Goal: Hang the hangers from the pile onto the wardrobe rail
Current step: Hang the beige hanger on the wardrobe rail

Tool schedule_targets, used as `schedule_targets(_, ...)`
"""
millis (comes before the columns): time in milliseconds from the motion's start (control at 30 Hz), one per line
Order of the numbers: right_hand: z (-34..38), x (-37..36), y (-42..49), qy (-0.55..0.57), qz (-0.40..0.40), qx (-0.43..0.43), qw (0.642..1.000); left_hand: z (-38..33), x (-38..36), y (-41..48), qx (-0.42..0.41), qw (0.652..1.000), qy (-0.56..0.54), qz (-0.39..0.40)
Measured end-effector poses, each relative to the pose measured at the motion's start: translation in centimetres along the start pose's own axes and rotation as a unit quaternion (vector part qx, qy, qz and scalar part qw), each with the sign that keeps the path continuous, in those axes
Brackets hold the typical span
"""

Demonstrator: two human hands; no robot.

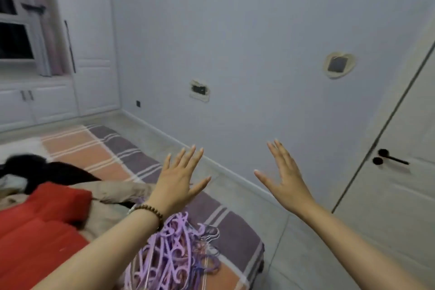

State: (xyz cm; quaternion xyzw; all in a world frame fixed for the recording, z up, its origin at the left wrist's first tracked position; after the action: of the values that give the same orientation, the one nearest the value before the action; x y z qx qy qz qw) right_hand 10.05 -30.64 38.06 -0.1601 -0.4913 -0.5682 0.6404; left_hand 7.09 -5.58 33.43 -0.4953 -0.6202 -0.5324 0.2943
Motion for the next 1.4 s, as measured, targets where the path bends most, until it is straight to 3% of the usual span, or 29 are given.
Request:
schedule_targets(200, -1.7, -20.5, 0.5, 0.040, 0.164, 0.026, 0.985, 12.1, -11.6, -8.0, 0.152, 0.983, 0.023, 0.096)
schedule_targets(433, -5.5, -37.5, -3.5, 0.074, 0.300, 0.020, 0.951, 17.9, -23.5, -15.4, 0.302, 0.938, -0.014, 0.173)
schedule_targets(667, -8.1, -48.7, -7.0, 0.142, 0.388, -0.018, 0.910, 21.0, -32.3, -19.4, 0.433, 0.874, -0.172, 0.140)
schedule_targets(767, -7.7, -52.0, -7.6, 0.180, 0.412, -0.048, 0.892, 22.0, -35.0, -20.4, 0.481, 0.835, -0.245, 0.106)
schedule_targets(933, -6.1, -55.8, -8.3, 0.297, 0.455, -0.168, 0.822, 22.4, -37.7, -21.4, 0.539, 0.759, -0.357, 0.075)
schedule_targets(1100, -4.4, -57.7, -8.8, 0.374, 0.443, -0.243, 0.778, 22.7, -38.1, -21.6, 0.576, 0.714, -0.398, 0.027)
schedule_targets(1233, -3.5, -57.2, -8.6, 0.434, 0.422, -0.263, 0.751, 22.8, -37.0, -21.4, 0.587, 0.669, -0.455, 0.006)
schedule_targets(1400, -2.6, -54.6, -7.5, 0.467, 0.420, -0.230, 0.743, 22.0, -34.2, -20.2, 0.557, 0.658, -0.504, -0.060)
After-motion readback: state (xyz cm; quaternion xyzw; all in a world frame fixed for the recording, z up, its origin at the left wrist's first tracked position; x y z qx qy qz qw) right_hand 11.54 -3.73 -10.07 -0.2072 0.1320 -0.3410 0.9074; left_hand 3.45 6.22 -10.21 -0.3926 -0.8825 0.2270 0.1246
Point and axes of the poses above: each hand's wrist, its own y-axis towards the middle knuckle, its own x-axis out of the back of the hand, z = x × y, the point moved 3 cm from there along y, towards the middle knuckle, and after that the axes turned 1 degree about -y, right-handed, at the moved point
